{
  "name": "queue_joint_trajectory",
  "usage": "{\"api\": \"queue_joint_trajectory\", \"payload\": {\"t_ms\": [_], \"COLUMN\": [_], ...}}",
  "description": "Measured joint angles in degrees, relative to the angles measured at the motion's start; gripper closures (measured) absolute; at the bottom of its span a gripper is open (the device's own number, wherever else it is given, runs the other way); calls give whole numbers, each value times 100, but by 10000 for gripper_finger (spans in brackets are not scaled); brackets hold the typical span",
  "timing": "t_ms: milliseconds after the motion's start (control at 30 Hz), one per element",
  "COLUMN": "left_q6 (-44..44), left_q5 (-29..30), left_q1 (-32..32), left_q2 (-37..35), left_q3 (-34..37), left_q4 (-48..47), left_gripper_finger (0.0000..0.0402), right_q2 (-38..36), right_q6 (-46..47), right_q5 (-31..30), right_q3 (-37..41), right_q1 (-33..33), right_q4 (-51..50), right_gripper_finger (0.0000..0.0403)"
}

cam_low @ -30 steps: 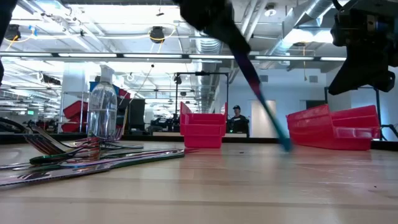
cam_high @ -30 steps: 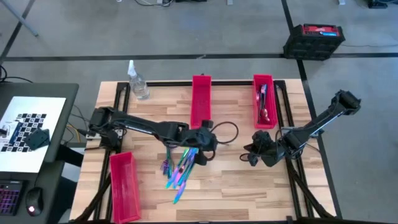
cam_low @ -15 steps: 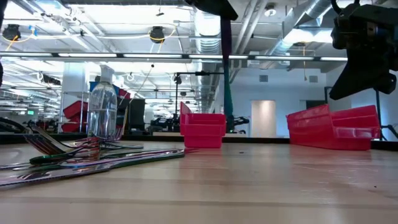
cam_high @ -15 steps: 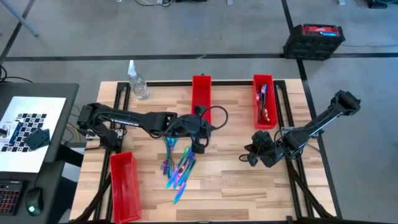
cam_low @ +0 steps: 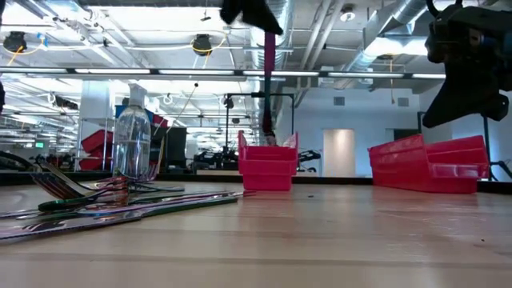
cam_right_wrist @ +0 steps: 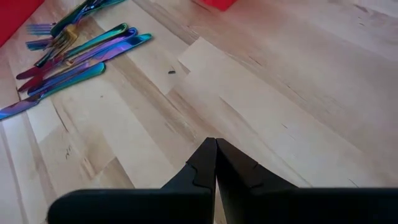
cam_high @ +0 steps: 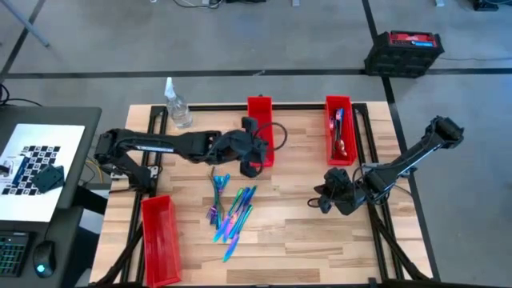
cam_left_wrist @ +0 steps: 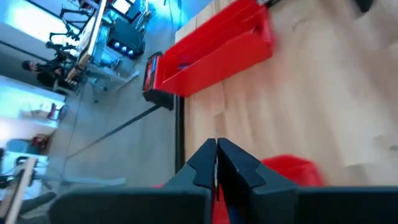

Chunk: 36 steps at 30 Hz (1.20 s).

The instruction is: Sort silverware

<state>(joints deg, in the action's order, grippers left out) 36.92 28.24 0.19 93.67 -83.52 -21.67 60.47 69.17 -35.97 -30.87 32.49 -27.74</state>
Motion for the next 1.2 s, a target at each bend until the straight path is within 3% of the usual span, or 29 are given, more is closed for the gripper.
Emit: {"api": "queue_joint_trajectory", "payload": {"t_ms": [167, 333, 400, 667, 1067, 1200], "left_q6": [828, 2090, 2129, 1018, -691, -1630], "left_q5": [-117, -116, -120, -115, -124, -790], "left_q1": [397, 553, 586, 609, 474, 273], "left_q2": [393, 774, 945, 1223, 1221, 1219], "left_q3": [480, 1111, 1191, 1186, 327, -88], "left_q4": [316, 1405, 1414, 905, -249, -924], "left_gripper_finger": [401, 402, 401, 373, 232, 208], "right_q2": [1, 49, 100, 372, 455, 455], "right_q6": [49, 119, 135, 151, -236, -571], "right_q5": [-22, -46, -44, -23, -1, -2], "right_q3": [2, 3, 7, 4, 4, 4], "right_q1": [0, 10, 20, 57, 37, 35], "right_q4": [28, 99, 108, 387, 780, 1203], "right_gripper_finger": [403, 403, 403, 403, 403, 403]}}
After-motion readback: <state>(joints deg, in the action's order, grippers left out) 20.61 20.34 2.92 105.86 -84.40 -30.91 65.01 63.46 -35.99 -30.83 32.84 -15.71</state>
